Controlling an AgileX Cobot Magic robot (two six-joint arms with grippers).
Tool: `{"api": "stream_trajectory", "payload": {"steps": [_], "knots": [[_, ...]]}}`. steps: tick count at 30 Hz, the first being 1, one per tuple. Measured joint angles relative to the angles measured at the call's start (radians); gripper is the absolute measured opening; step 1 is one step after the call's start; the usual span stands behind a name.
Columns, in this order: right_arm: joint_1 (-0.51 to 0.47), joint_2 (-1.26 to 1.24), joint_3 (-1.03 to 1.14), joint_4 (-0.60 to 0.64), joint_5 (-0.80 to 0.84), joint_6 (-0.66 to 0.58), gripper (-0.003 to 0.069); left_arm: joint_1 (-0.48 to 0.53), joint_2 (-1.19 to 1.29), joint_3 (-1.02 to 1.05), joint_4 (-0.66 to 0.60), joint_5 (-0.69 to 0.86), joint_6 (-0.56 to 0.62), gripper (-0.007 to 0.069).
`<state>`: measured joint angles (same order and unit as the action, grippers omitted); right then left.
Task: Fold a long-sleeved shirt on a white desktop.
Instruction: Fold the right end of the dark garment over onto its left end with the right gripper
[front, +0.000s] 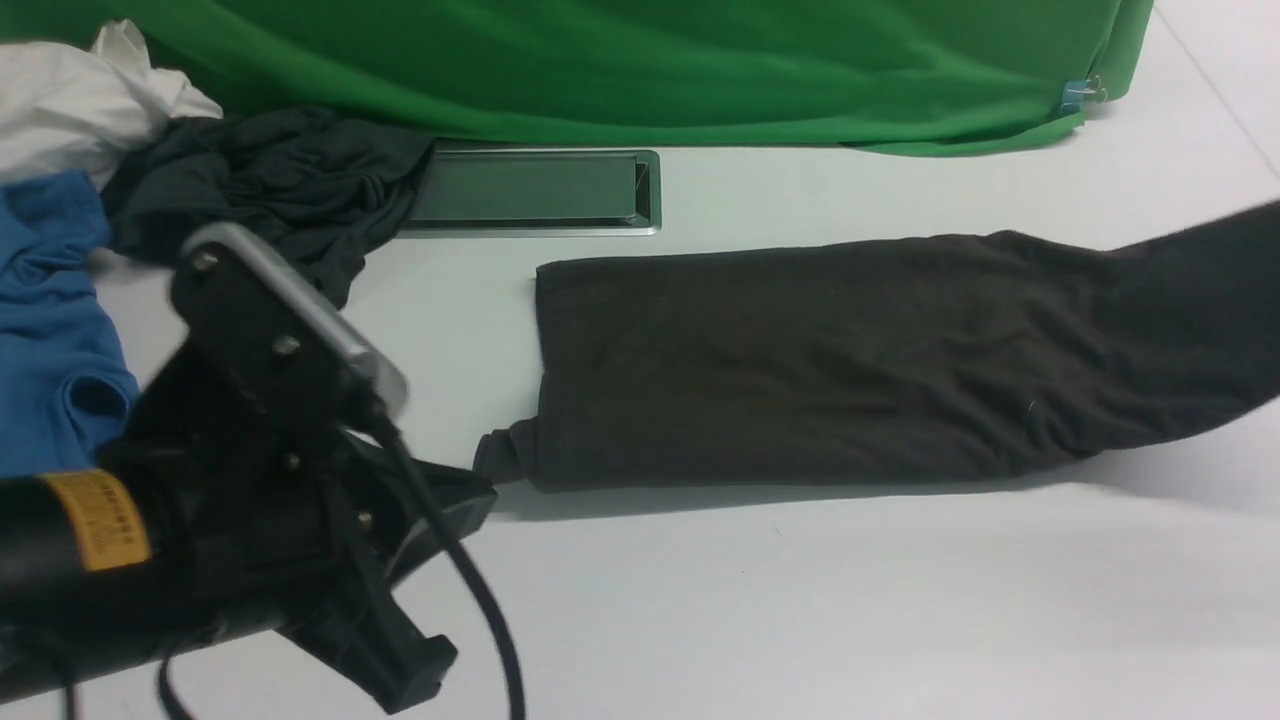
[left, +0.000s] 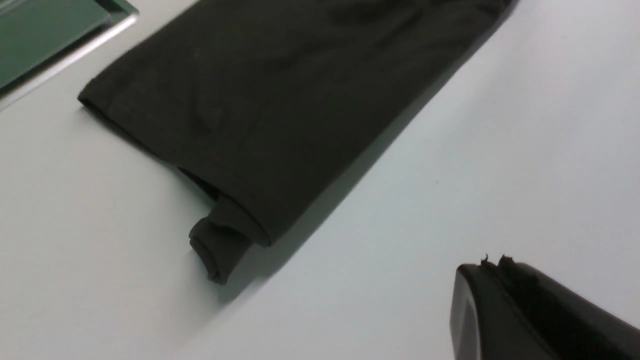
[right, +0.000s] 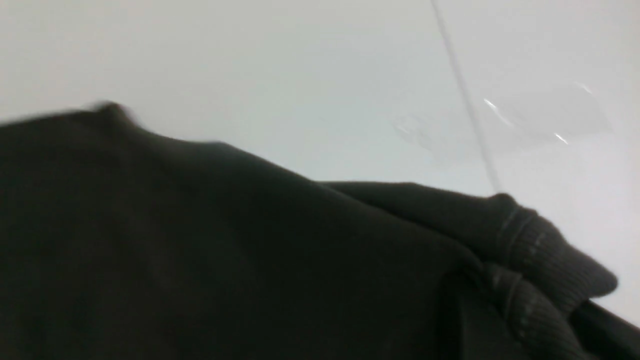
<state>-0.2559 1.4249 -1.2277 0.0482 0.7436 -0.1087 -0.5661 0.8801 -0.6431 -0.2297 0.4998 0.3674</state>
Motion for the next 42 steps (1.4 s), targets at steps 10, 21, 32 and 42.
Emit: {"api": "stream_trajectory", "payload": {"steps": [10,21,32,42], "knots": [[0.296,0.049,-0.166,0.349,0.002,-0.128,0.0111,0.0,-0.111,0.0,0.019,0.091,-0.045,0.0017],[0.589,0.315,-0.492,0.432,0.114,-0.137,0.0111,0.0,-0.147,0.0,0.201,0.163,-0.178,0.0017],[0.709,0.532,-0.763,0.467,0.312,-0.136,0.0111,0.0,-0.147,0.0,0.256,0.163,-0.217,0.0017],[0.753,0.633,-0.799,0.503,0.325,-0.088,0.0171,0.0,-0.148,0.001,0.261,0.153,-0.22,0.0017]]}}
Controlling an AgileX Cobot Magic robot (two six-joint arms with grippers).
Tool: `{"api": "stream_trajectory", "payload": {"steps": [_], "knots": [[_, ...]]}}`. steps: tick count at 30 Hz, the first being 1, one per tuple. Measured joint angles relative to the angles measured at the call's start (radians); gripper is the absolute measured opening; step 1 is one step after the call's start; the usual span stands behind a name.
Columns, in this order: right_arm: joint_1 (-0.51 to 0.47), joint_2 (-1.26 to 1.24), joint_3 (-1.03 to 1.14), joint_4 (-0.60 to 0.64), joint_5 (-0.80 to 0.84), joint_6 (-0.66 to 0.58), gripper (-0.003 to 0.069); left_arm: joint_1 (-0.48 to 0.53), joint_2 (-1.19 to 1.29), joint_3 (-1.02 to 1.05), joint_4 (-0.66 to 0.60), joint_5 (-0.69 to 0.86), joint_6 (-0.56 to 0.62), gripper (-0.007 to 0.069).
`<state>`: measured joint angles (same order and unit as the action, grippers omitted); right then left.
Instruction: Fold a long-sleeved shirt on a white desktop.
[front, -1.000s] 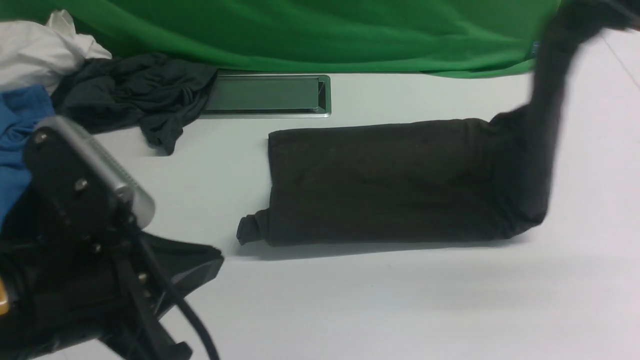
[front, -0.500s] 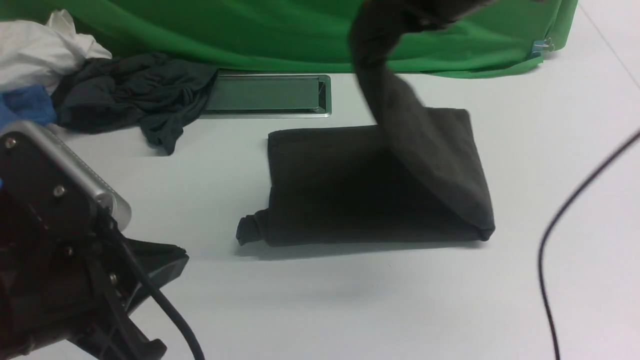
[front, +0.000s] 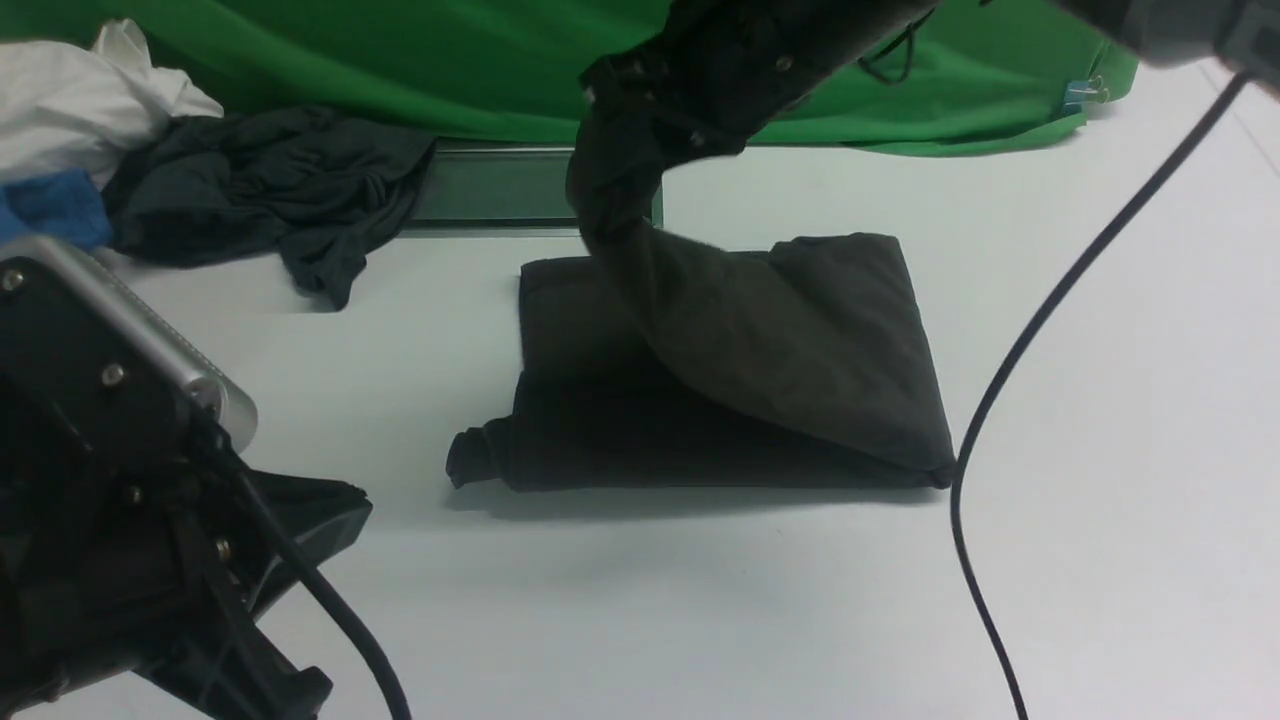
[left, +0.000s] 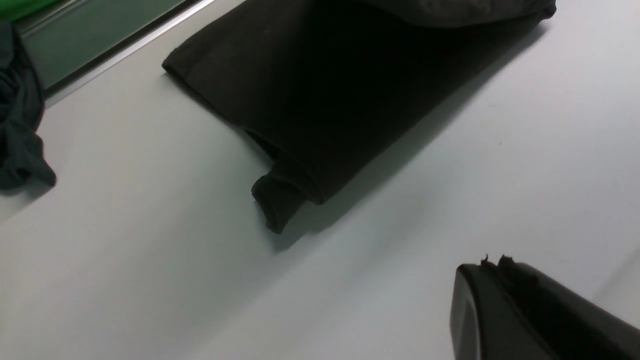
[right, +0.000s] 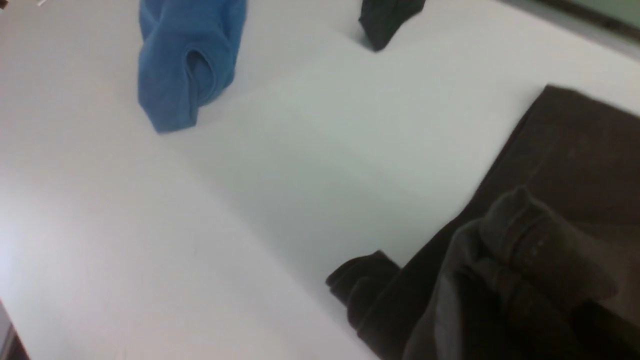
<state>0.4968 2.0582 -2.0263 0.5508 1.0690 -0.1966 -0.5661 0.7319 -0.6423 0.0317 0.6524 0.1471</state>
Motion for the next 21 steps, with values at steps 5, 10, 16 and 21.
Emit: {"api": "stream_trajectory", "payload": {"steps": [5,10,16,21], "knots": [[0.003,0.0,-0.025,0.021,0.009,0.025,0.043,0.0,0.0,0.003,0.001,-0.016,0.0,0.0017],[-0.004,-0.035,-0.068,-0.022,0.125,0.026,0.0465,0.0,0.0,0.004,0.002,-0.02,0.0,0.0017],[-0.008,-0.17,-0.025,-0.346,0.143,0.046,0.0212,0.0,0.0,0.005,0.036,-0.026,-0.047,0.0017],[-0.028,-0.279,0.172,-0.512,0.113,0.081,0.0038,0.0,0.0,0.006,0.143,-0.048,-0.163,0.0017]]}}
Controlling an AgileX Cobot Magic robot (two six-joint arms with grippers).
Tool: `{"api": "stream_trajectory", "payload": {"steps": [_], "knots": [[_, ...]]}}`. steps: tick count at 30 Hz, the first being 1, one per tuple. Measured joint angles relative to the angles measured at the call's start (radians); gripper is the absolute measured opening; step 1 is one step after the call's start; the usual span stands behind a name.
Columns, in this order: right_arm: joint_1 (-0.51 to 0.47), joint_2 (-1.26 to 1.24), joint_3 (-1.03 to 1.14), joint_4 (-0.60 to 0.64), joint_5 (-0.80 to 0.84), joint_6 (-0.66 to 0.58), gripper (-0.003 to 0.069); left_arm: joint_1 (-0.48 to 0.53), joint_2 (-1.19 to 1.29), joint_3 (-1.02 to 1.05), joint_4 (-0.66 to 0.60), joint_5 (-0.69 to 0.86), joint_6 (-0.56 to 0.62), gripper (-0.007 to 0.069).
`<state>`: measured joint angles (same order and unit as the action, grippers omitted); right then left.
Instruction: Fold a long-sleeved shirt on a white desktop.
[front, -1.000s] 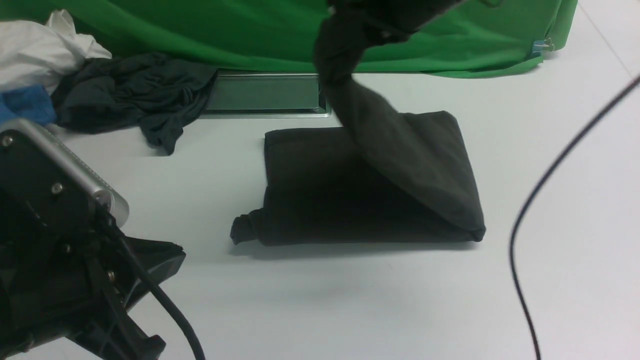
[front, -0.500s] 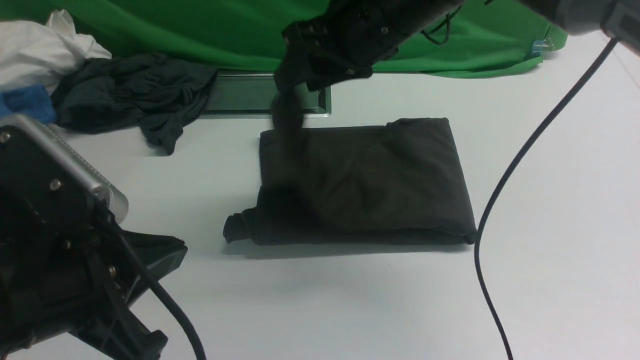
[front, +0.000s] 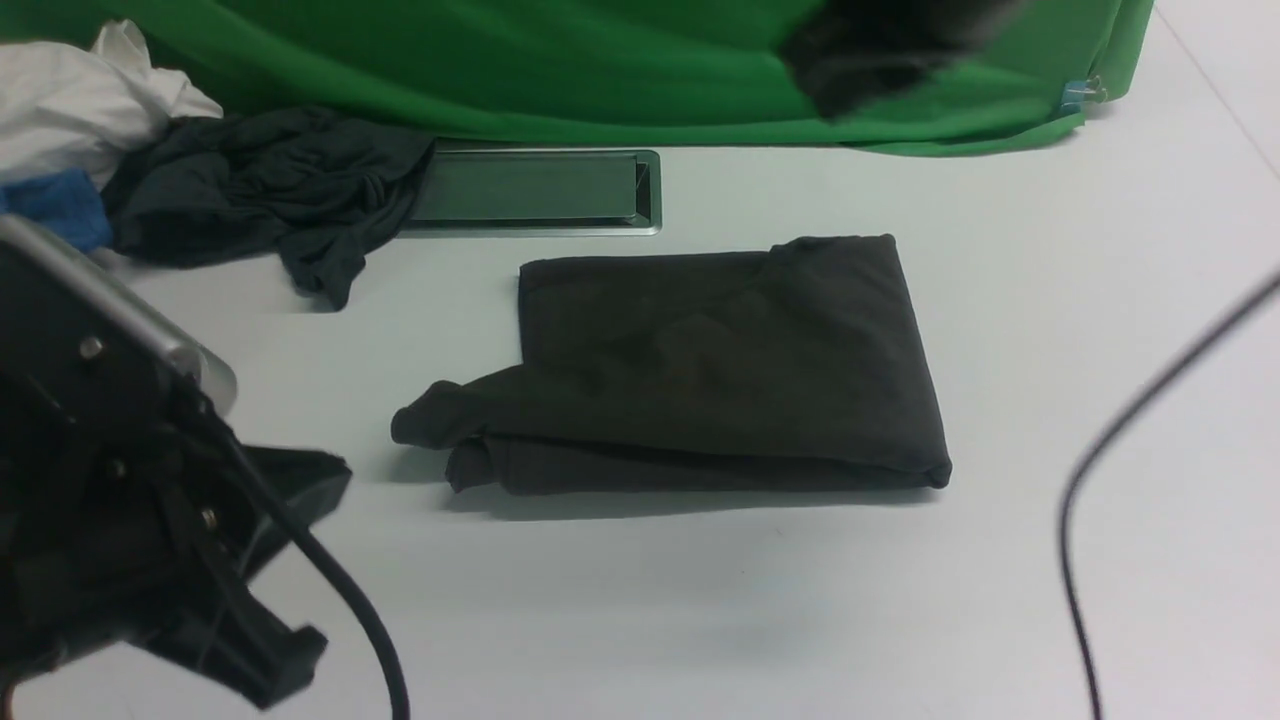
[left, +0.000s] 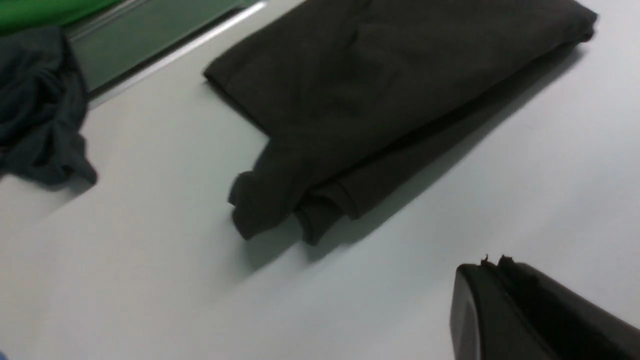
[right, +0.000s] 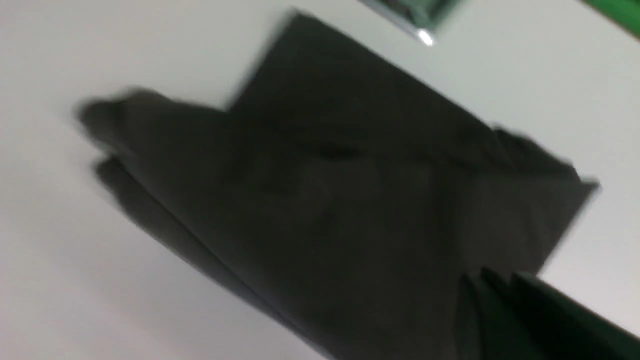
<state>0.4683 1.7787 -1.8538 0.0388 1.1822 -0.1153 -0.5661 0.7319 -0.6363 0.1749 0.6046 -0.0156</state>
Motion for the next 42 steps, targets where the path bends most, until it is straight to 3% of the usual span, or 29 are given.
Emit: {"api": "stream_trajectory", "payload": {"steps": [4,8,13,20,24,27,32,42], "knots": [[-0.009,0.001,0.195,0.018,-0.208,0.019,0.002,0.0,0.012,0.0,0.045,-0.075,-0.08,0.0017],[-0.004,0.077,0.372,0.182,-0.423,-0.044,0.0019,0.0,0.048,0.0,0.055,-0.108,-0.101,0.0017],[0.014,0.193,0.444,0.264,-0.511,-0.11,0.0019,0.0,0.091,0.003,0.062,-0.115,-0.101,0.0017],[0.013,0.233,0.448,0.271,-0.456,-0.12,0.0019,0.0,0.086,0.003,0.069,-0.115,-0.094,0.0017],[0.013,0.12,0.449,0.232,-0.372,-0.105,0.002,0.0,0.004,0.004,0.029,-0.13,-0.053,0.0017],[0.013,-0.057,0.449,0.139,-0.309,-0.02,0.002,0.0,-0.13,0.007,-0.078,-0.166,0.059,0.0017],[0.013,-0.327,0.465,0.034,-0.209,0.115,0.002,0.0,-0.371,0.057,-0.208,-0.252,0.144,0.0017],[0.013,-0.866,0.793,0.019,-0.161,0.322,0.002,0.0,-0.697,0.258,-0.222,-0.355,0.16,0.0017]]}}
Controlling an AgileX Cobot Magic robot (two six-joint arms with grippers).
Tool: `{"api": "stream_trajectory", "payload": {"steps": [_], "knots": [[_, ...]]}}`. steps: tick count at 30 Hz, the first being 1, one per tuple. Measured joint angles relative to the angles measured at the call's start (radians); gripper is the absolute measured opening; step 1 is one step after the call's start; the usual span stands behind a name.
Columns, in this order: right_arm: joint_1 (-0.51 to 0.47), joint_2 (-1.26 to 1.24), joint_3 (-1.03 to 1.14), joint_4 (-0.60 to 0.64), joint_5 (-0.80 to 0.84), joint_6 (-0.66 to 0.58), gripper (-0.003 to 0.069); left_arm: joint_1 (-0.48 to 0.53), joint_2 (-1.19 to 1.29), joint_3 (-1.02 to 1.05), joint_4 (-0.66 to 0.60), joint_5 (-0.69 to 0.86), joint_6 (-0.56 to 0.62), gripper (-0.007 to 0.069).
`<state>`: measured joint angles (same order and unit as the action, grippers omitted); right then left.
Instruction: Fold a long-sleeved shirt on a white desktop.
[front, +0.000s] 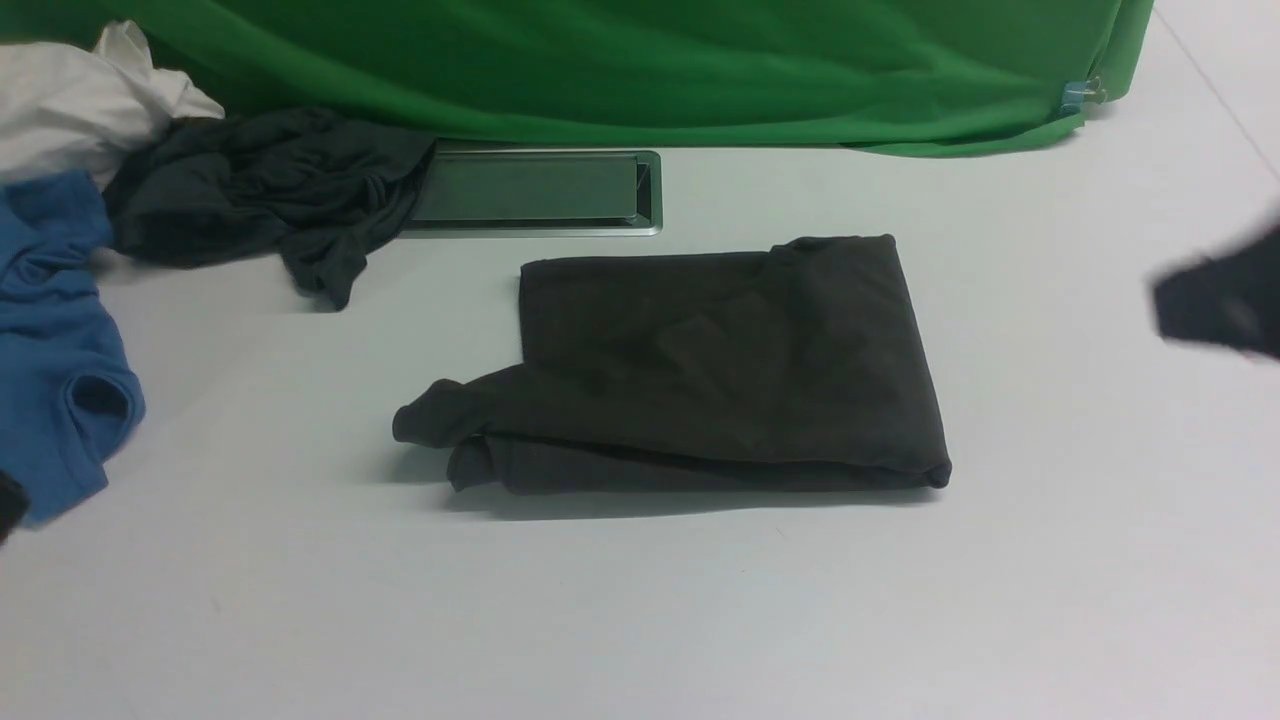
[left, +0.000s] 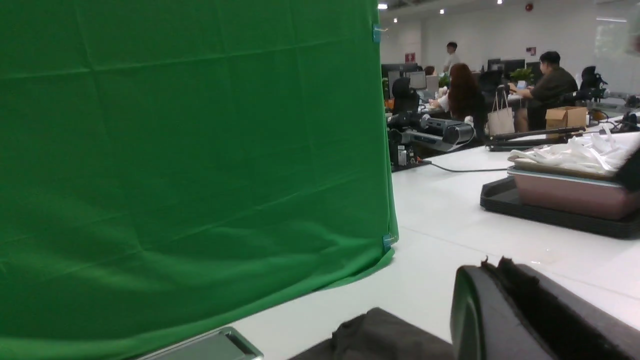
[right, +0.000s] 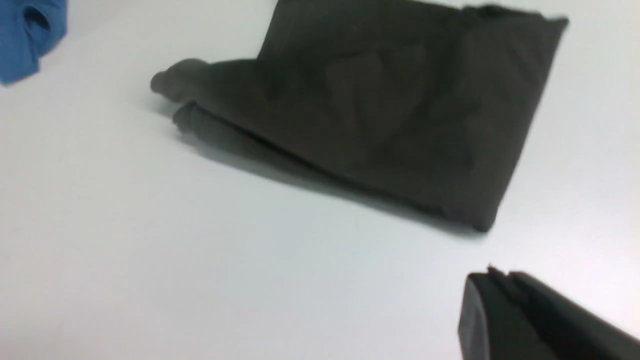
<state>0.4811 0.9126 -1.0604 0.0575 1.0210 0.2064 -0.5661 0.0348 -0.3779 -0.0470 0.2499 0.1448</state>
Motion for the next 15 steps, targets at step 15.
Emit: {"api": "stream_trajectory", "payload": {"steps": [15], "knots": [[0.0,-0.444,0.446,-0.002,-0.222,0.071,0.0113,0.0,-0.008,0.173,0.0,0.0,0.003,0.0017]]}}
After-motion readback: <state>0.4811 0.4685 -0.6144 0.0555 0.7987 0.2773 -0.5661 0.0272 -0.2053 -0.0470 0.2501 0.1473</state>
